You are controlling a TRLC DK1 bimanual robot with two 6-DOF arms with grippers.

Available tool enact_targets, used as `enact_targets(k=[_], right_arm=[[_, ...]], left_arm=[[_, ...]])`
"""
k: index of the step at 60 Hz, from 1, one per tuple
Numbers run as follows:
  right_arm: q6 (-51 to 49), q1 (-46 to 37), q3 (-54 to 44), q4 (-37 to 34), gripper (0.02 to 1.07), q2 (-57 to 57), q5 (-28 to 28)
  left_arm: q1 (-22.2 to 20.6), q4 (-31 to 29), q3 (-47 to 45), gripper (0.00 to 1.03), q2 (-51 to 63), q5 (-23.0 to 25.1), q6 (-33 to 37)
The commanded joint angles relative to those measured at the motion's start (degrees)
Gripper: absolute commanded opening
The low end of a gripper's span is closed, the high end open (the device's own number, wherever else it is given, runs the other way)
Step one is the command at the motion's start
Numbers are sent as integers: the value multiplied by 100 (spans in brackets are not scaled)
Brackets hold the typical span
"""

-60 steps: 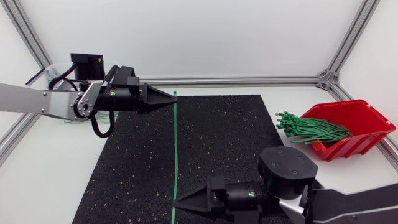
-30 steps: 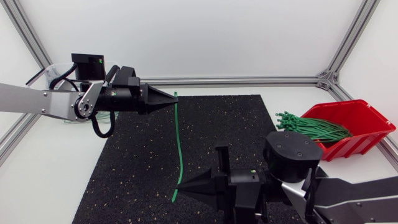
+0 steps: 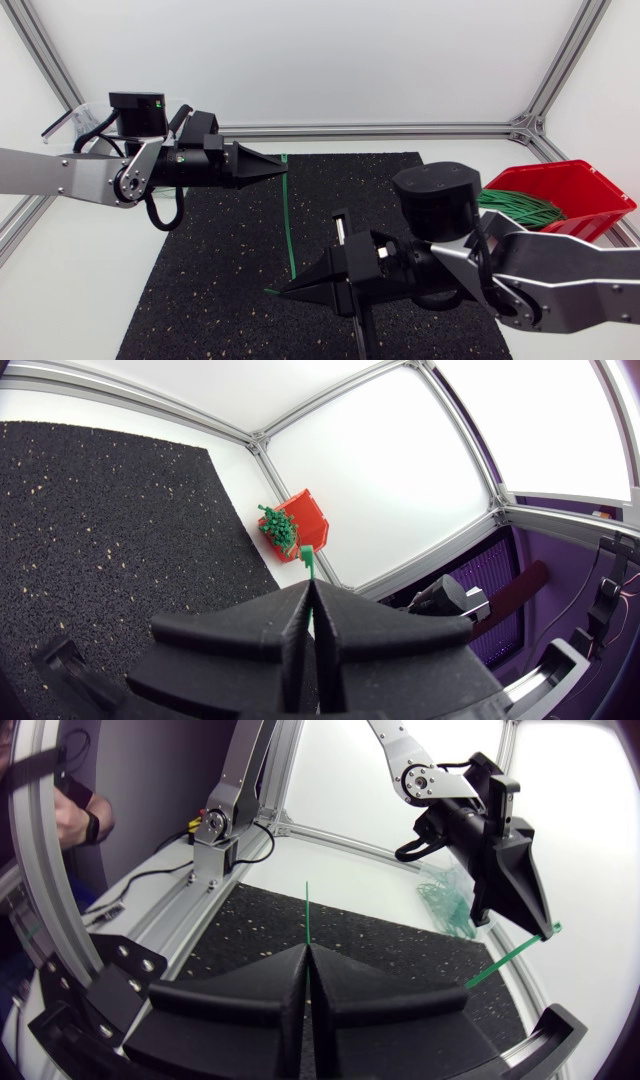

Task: Take a green cable tie from the red box, thread the tail through the head to close it, then place it in the transparent bin on the left.

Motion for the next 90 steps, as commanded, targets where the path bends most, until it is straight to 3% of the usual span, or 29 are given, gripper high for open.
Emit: enact_targets(k=[1,20,28,43,63,80,90], right_arm=[[878,49,290,-508,8,-302,-151],[3708,-189,932,-1853,8,-1233,-819],[4903,-435,1196,-1950,8,-1383,-1434],[6309,-593,1872,-2459,8,-1585,-1909],[7909,-409,2830,-3664,8,-1910,-1909],[9429,-294,3138,-3857,8,-1822,-2085],[9447,-303,3498,-4701,8,-1743,-2111]], left_arm=[[-116,132,-288,4,-342,-20,74],[-441,106,-929,4,-1599,-389,101],[-669,97,-1210,4,-2232,-591,-66],[-1355,-105,-1377,4,-3260,-1198,-409],[-2155,-1080,-1228,4,-4552,-2042,-523],[-2805,-1168,-1237,4,-4904,-2718,-558],[-3157,-1160,-1342,4,-4930,-3070,-444]])
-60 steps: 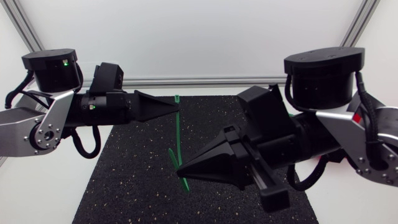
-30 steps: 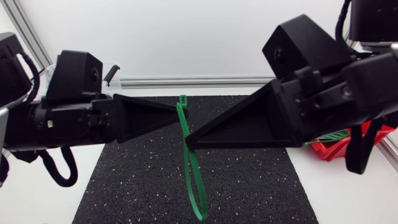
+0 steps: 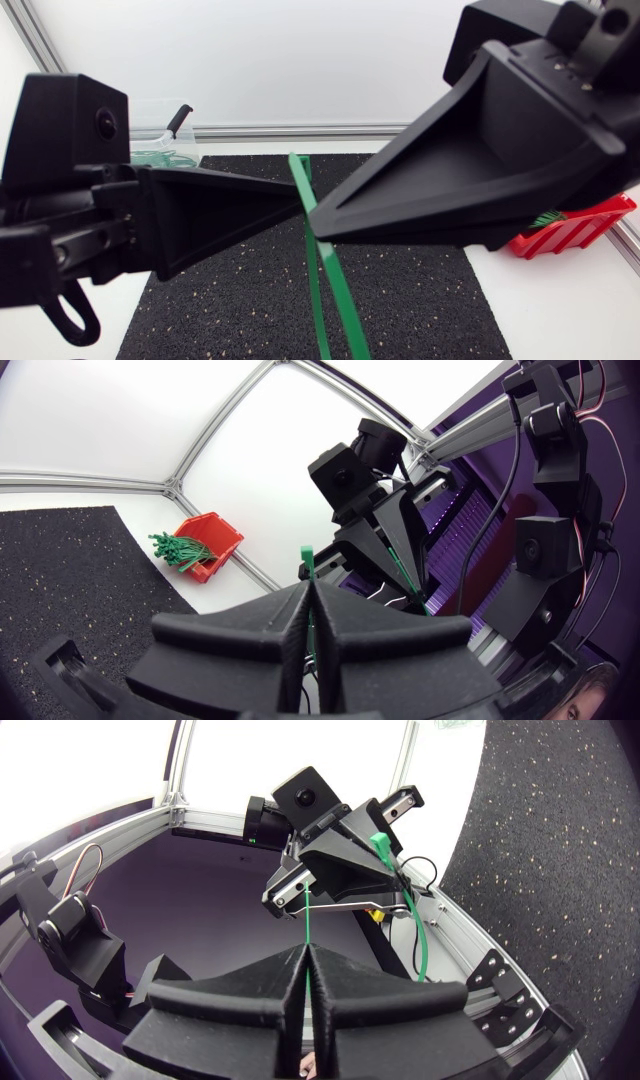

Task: Take a green cable tie from the red box, thread the tail through the head to close it, then place it in the transparent bin on the left.

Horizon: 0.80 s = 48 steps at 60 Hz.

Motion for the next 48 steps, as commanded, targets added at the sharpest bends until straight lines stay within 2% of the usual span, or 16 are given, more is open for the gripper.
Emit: enact_targets(k=[1,15,33,48], right_arm=[[250,-4,250,-319,8,100,-61],[250,-83,523,-828,8,363,-52],[250,-276,1129,-1514,8,794,-26],[258,-443,1437,-1795,8,1040,-17]], left_arm=[[-123,16,-85,4,-87,-119,-36],[-193,157,-279,4,-69,-242,-27],[-52,350,-288,4,-131,-322,8],[79,544,-296,4,-210,-480,202]])
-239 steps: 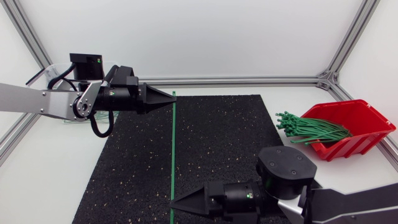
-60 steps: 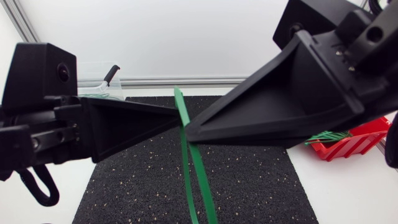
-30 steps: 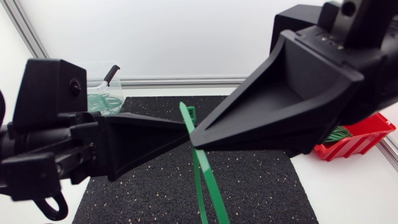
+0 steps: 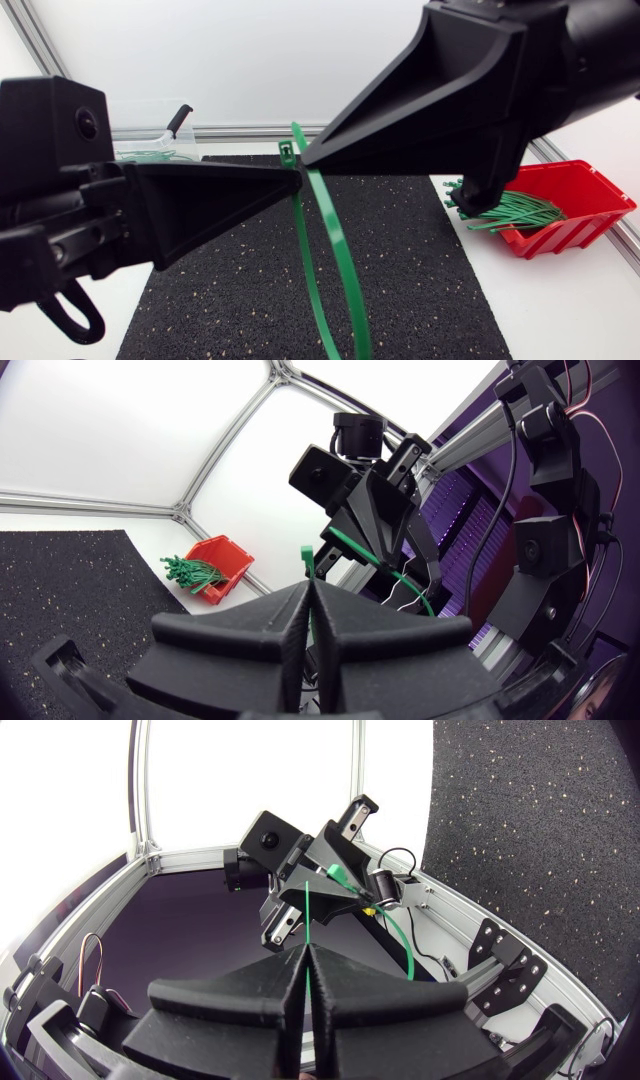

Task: Take a green cable tie from the red box, thread the tail through the head to close it, then place it in the transparent bin on the left.

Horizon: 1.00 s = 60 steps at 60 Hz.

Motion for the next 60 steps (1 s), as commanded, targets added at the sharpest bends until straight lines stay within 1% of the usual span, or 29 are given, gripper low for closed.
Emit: enact_targets(k=[1,16,28,60], right_arm=[[151,-58,169,-139,8,113,-28],[151,-67,371,-306,8,210,-28],[151,-58,345,-323,8,351,-28],[143,-58,257,-306,8,289,7]], left_arm=[[42,168,-65,4,-20,-80,90],[121,396,-21,4,262,-264,90],[130,502,23,4,341,-352,90],[-46,370,146,4,174,-414,82]])
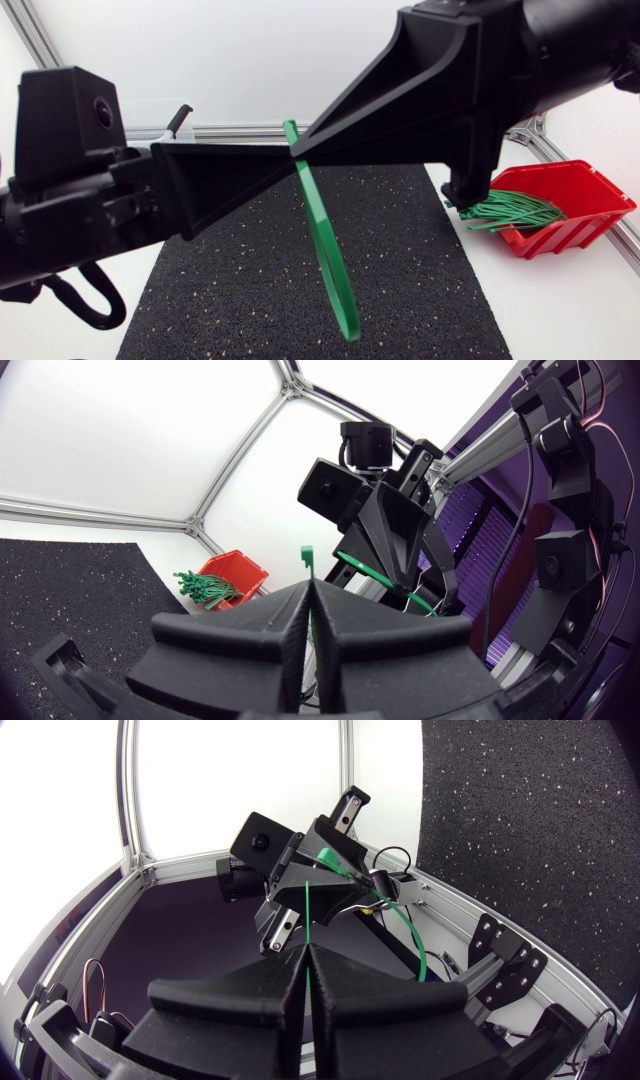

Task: Take a green cable tie from the red box, thread the tail through the head to close it, then place it in the transparent bin on the left.

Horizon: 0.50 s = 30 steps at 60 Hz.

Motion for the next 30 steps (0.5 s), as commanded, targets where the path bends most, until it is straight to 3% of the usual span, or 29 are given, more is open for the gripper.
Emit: enact_targets(k=[1,30], right_arm=[[129,-19,-31,-32,8,-34,3],[138,-81,-154,-6,8,-69,12]], left_arm=[[-72,-10,148,4,-108,-16,60],[-116,-54,148,4,-205,-104,68]])
